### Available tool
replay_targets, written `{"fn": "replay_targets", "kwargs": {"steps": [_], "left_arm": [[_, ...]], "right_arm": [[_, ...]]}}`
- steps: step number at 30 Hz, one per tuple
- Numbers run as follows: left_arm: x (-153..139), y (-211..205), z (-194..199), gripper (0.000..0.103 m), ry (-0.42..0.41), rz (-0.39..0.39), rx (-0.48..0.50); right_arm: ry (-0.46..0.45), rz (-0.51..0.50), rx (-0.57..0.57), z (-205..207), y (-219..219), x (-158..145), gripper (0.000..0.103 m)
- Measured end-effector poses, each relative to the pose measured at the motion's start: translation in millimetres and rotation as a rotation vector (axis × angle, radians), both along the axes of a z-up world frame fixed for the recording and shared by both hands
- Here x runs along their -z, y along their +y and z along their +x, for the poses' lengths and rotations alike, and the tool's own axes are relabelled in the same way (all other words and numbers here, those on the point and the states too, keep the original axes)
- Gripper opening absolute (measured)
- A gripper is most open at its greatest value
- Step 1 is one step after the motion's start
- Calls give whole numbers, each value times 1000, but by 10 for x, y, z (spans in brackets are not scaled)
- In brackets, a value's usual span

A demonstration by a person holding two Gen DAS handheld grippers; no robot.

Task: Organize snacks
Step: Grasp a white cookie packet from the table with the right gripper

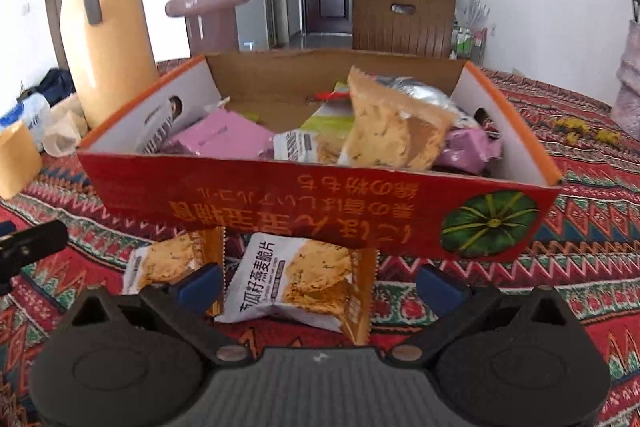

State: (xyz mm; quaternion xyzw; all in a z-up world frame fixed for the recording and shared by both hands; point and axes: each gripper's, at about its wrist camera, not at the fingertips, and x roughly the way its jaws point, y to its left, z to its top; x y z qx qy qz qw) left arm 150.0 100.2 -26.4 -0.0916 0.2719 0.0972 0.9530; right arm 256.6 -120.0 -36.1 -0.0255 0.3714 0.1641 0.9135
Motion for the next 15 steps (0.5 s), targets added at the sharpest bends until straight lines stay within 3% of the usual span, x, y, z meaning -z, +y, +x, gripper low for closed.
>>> {"fn": "replay_targets", "kwargs": {"steps": [4, 15], "left_arm": [[4, 13, 7, 103, 4, -9, -2], [14, 28, 22, 103, 12, -22, -5]], "right_arm": [[20, -37, -11, 81, 72, 96, 103], [1, -24, -11, 84, 55, 141, 103]]}}
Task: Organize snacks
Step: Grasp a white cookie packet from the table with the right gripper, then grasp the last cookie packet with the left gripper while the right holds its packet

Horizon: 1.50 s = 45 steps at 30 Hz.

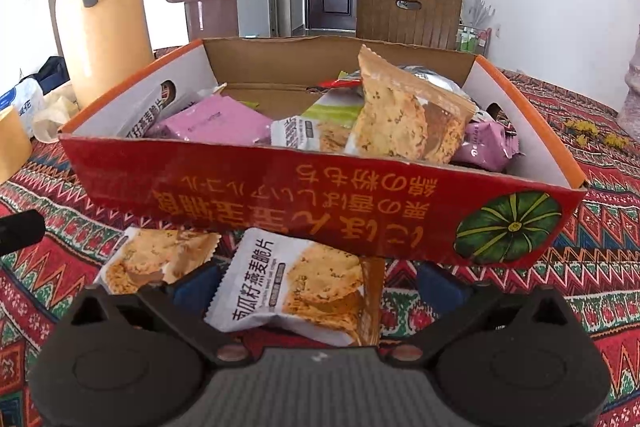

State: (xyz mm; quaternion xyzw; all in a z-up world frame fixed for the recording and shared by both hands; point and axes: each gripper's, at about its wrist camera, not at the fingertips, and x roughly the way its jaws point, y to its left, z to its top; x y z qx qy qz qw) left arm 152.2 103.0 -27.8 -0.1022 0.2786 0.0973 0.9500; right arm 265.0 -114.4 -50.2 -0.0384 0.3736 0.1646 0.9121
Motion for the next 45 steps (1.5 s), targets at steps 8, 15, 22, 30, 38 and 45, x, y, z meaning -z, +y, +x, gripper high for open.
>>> {"fn": "replay_targets", "kwargs": {"steps": [8, 15, 22, 30, 38, 45], "left_arm": [[11, 0, 24, 103, 13, 2, -5], [27, 5, 53, 103, 27, 10, -18], [28, -22, 74, 103, 43, 39, -36], [-96, -214, 147, 103, 82, 58, 0], [-139, -603, 306, 103, 122, 93, 47], [18, -793, 524, 103, 210, 69, 43]], "right_arm": [[-29, 25, -38, -143, -56, -101, 43], [-103, 89, -19, -396, -372, -272, 40], [-167, 113, 73, -541, -843, -353, 40], [-170, 192, 126, -529, -1158, -273, 41], [-176, 218, 132, -533, -1198, -161, 41], [-196, 240, 142, -595, -1242, -156, 41]]}}
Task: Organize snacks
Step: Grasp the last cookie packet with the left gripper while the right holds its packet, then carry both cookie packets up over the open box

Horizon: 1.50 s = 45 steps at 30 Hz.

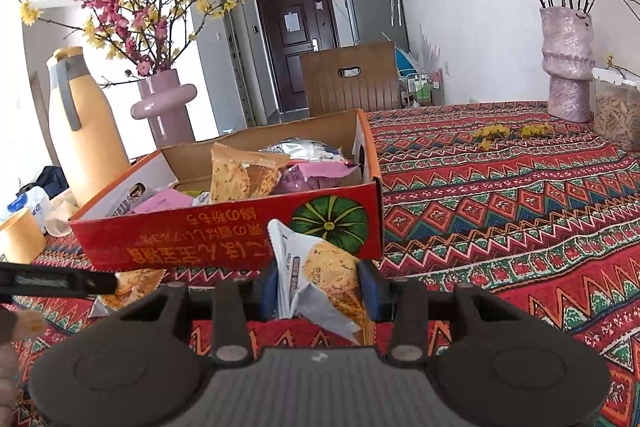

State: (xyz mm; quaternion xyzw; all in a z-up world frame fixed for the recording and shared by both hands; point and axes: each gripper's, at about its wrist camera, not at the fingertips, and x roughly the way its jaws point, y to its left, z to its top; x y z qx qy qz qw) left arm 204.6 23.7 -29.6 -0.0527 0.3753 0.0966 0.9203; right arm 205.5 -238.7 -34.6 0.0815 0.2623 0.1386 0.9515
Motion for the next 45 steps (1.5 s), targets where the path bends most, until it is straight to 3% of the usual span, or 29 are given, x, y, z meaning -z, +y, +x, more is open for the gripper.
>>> {"fn": "replay_targets", "kwargs": {"steps": [6, 10, 14, 22, 29, 37, 45], "left_arm": [[72, -167, 143, 102, 34, 6, 30], [108, -229, 173, 77, 54, 4, 43], [70, -238, 121, 60, 34, -19, 65], [-50, -232, -88, 56, -35, -18, 113], [-483, -223, -346, 57, -198, 0, 170], [-808, -110, -105, 57, -291, 35, 116], [-885, 55, 214, 58, -339, 43, 56]], "right_arm": [[-10, 9, -7, -24, -7, -5, 41], [-11, 8, -4, -26, -4, -5, 41], [-10, 3, -3, -24, 4, 2, 41], [-14, -23, -6, -31, 50, 10, 41], [-70, -49, -43, -124, 132, -149, 41], [-191, -88, -84, 17, 403, -569, 41], [-240, -115, -68, 414, 645, -804, 41]]}}
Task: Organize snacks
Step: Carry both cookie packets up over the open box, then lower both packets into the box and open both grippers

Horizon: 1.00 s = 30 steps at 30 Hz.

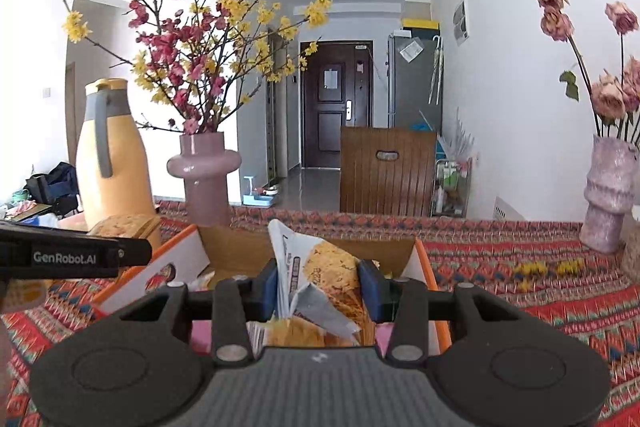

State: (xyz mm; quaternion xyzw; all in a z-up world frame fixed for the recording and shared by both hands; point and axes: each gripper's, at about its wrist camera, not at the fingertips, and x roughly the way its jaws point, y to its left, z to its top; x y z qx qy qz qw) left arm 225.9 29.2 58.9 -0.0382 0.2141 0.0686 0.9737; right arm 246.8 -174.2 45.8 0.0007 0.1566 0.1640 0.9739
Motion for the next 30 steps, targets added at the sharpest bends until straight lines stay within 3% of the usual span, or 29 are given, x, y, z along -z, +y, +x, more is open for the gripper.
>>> {"fn": "replay_targets", "kwargs": {"steps": [10, 15, 16, 17, 18, 19, 20, 23, 30], "left_arm": [[301, 130, 312, 58, 15, -32, -55], [362, 190, 307, 75, 0, -50, -63], [357, 206, 294, 84, -8, -57, -67], [356, 221, 284, 94, -18, -59, -76], [349, 227, 269, 98, -27, -56, -88], [339, 237, 262, 103, -33, -55, -102], [322, 250, 250, 103, -37, -62, -110], [268, 274, 214, 103, -38, -79, -119], [53, 248, -81, 103, -53, -83, -84]], "right_arm": [[-6, 10, 47, 382, 138, 147, 41], [37, 9, 39, 452, 131, 281, 41], [43, 9, 42, 459, 127, 292, 44], [51, 10, 44, 467, 117, 300, 58], [53, 18, 49, 462, 98, 302, 68], [47, 28, 60, 452, 75, 297, 86], [37, 36, 74, 438, 58, 286, 94], [22, 66, 94, 407, -9, 254, 103], [5, 84, 96, 239, -99, 105, 103]]}}
